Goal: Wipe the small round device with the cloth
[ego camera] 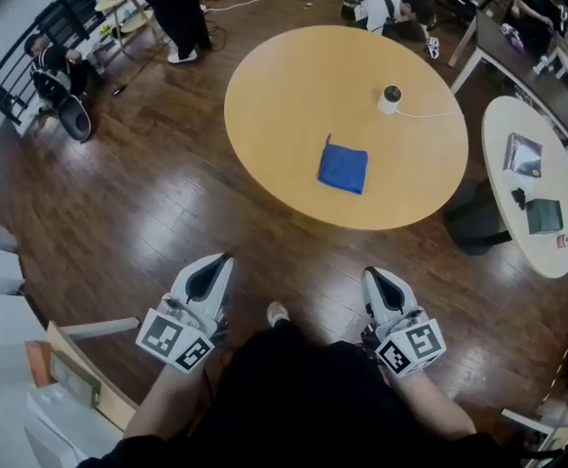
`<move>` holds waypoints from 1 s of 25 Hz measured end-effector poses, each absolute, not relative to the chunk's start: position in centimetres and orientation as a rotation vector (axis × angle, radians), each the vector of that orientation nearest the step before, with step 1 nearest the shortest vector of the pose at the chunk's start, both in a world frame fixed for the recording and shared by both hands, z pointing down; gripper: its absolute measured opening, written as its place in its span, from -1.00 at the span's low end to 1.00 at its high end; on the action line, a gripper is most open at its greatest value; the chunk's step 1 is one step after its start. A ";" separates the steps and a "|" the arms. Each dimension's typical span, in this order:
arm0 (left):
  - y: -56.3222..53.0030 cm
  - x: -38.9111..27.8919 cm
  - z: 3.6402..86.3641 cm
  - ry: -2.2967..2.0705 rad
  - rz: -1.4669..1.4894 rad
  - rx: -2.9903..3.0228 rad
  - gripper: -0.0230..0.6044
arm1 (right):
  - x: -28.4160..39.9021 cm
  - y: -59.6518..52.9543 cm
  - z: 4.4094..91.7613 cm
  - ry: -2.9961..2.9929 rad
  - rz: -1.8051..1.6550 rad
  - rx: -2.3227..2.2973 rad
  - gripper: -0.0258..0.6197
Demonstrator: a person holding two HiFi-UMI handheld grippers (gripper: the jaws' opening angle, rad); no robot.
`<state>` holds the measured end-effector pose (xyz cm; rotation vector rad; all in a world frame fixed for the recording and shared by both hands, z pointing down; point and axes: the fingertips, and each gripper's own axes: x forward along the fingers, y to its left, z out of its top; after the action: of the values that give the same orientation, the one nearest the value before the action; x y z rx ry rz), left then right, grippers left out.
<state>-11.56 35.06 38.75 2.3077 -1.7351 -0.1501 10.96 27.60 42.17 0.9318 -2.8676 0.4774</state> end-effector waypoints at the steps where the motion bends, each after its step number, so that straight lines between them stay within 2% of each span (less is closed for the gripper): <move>1: 34.7 -12.2 39.1 -1.717 -0.160 2.303 -0.92 | 10.2 27.5 42.0 -2.863 0.466 0.935 -0.92; 17: 27.4 -15.1 38.1 -1.640 -0.186 2.440 -0.92 | 6.5 22.9 41.4 -2.836 0.282 1.009 -0.92; 25: 21.3 -18.0 39.8 -1.624 -0.068 2.393 -0.92 | 4.7 14.5 43.5 -2.808 0.417 1.087 -0.92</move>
<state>-17.96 21.27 39.80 2.3929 -1.6241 -0.0680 4.70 14.50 43.46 1.0873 -2.8083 0.4168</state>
